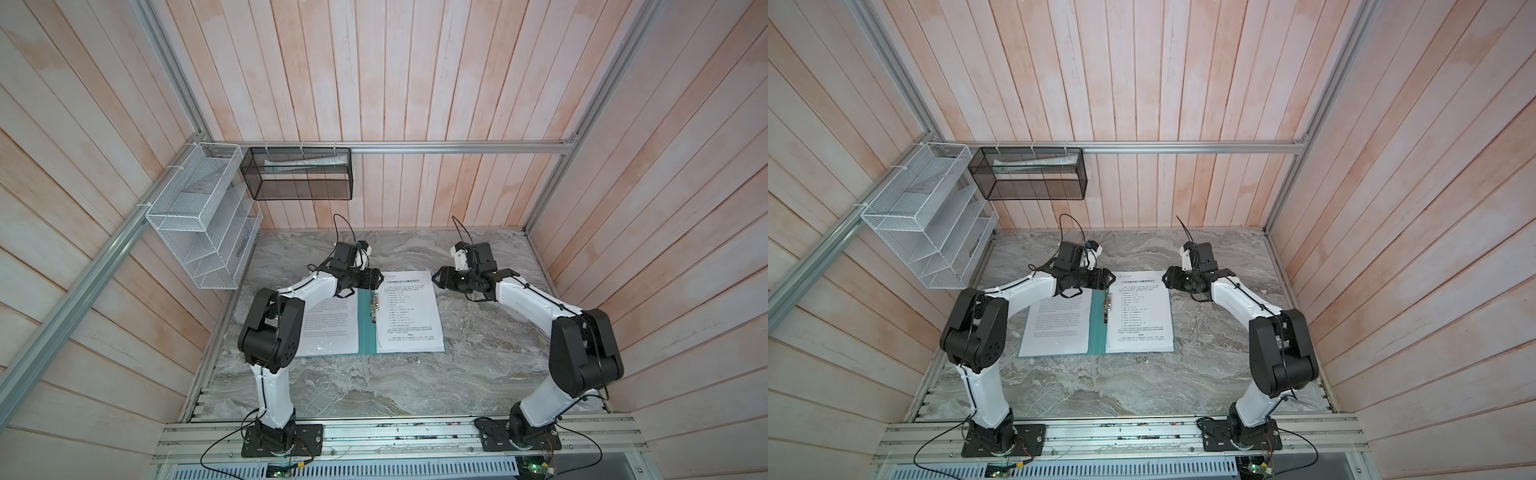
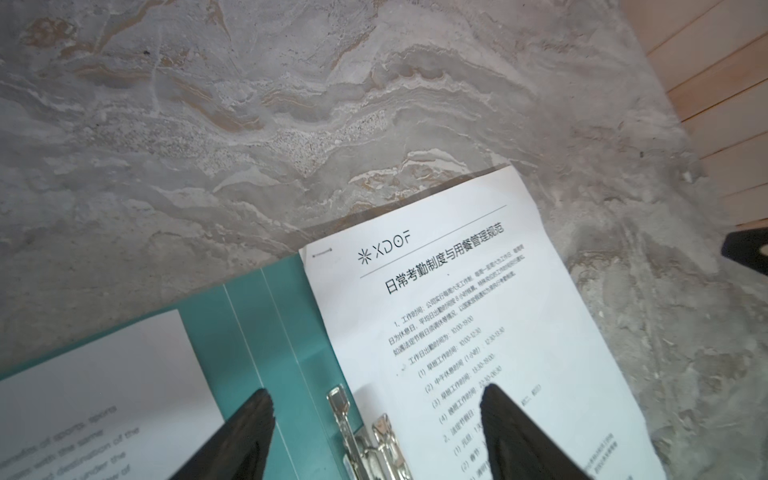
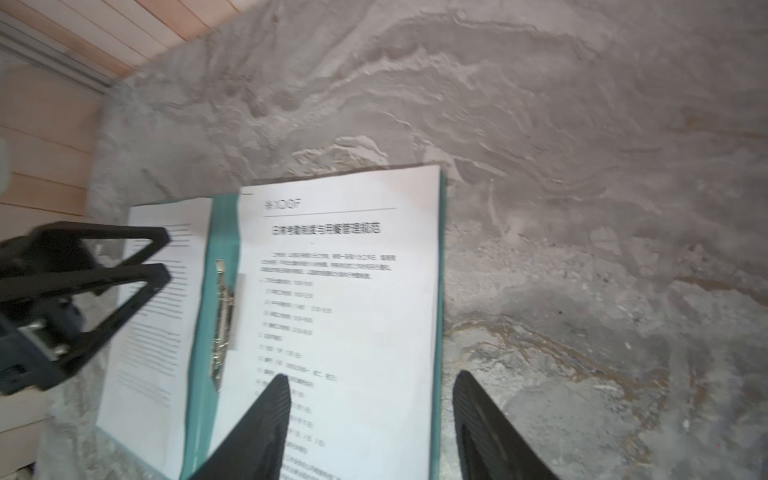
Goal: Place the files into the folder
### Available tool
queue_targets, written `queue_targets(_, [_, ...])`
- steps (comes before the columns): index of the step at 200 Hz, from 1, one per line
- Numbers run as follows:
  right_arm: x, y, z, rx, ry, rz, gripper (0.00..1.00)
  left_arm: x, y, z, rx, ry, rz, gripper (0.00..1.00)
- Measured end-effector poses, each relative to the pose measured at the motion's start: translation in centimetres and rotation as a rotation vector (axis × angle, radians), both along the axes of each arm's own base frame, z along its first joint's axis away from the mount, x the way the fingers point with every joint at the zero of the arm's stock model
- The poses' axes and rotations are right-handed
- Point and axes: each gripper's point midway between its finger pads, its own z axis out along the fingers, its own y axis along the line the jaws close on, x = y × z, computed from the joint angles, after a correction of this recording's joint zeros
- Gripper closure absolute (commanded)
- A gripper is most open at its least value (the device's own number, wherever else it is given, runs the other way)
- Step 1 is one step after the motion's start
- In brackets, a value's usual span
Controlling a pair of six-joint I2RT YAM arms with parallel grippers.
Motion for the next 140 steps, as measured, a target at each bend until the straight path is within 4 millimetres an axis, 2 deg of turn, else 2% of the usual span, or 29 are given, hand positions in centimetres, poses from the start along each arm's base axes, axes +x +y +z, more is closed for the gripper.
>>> queue_targets(10, [-0.4,0.7,0.7,0.032,-0.013,0.02,0.4,-0.4,0.0,-0.2,-0.028,0.007,0.0,0.2])
queue_targets(21, [-1.1,1.2,0.6,0.053,-0.004,0.042,0.41,-0.7,-0.1,-0.5,-0.055,0.015,-0.002,0.2])
queue_targets(46, [-3.3,2.1,-1.6,0.091,0.077,0.079,0.42,-1.9,-0.6,-1.5,-0.11,0.051,-0.021,0.2])
queue_targets(69, [-4.8,2.2,-3.1,0.111,0.139,0.086,0.42,-2.2,-1.0,-1.4,-0.15,0.057,-0.034,0.21])
queue_targets(99, [-5.1,2.4,-3.3,0.126,0.153,0.086,0.42,-1.6,-1.0,-1.6,-0.181,0.052,-0.036,0.21])
queue_targets(140, [-5.0,2.4,-3.1,0.136,0.152,0.082,0.42,-1.5,-0.7,-4.5,-0.182,0.114,-0.028,0.22])
